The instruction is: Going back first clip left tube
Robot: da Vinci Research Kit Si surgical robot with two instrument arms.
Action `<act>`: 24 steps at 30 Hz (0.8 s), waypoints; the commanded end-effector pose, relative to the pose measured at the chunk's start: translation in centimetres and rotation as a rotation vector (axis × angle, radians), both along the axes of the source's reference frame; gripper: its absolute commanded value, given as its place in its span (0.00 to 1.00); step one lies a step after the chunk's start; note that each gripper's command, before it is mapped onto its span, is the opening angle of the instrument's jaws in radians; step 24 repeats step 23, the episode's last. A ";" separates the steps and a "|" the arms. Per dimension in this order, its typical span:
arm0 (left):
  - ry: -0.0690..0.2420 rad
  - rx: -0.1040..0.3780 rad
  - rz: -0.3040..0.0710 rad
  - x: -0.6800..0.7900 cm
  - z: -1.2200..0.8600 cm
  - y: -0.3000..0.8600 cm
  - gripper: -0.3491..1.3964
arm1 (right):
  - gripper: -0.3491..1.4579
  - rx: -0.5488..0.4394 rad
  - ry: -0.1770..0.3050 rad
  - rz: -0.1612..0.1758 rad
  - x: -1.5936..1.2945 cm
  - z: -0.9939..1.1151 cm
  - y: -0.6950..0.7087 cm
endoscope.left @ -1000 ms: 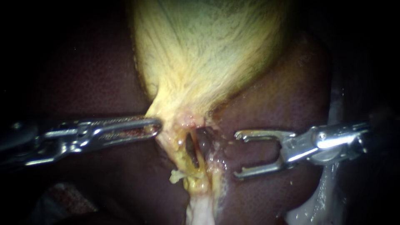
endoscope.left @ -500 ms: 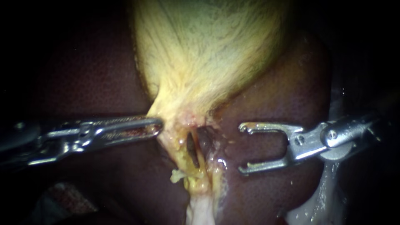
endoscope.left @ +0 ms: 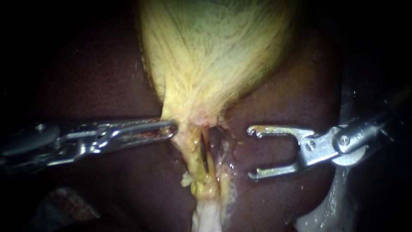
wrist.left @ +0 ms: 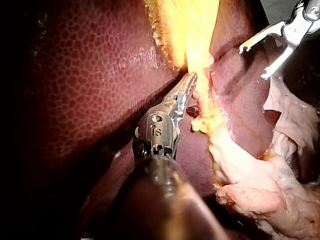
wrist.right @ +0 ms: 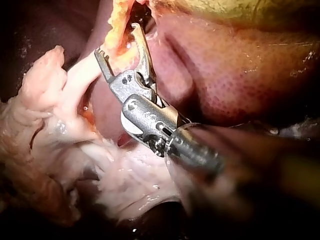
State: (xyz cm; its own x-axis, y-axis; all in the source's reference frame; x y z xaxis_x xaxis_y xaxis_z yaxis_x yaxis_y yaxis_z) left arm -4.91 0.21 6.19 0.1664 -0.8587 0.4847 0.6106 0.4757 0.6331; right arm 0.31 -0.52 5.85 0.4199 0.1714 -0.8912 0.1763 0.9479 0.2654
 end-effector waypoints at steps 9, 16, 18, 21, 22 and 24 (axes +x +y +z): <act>0.004 0.009 0.027 -0.21 0.16 -0.11 0.07 | 0.52 -0.011 0.005 -0.008 -0.05 -0.05 0.03; 0.003 0.008 0.028 -0.21 0.17 -0.11 0.07 | 0.52 -0.015 0.009 -0.008 -0.05 -0.08 0.04; 0.003 0.008 0.028 -0.21 0.17 -0.11 0.07 | 0.52 -0.015 0.009 -0.008 -0.05 -0.08 0.04; 0.003 0.008 0.028 -0.21 0.17 -0.11 0.07 | 0.52 -0.015 0.009 -0.008 -0.06 -0.08 0.04; 0.003 0.008 0.029 -0.21 0.18 -0.10 0.07 | 0.52 -0.015 0.009 -0.008 -0.06 -0.08 0.04; 0.003 0.008 0.029 -0.21 0.19 -0.10 0.07 | 0.52 -0.015 0.009 -0.008 -0.06 -0.08 0.04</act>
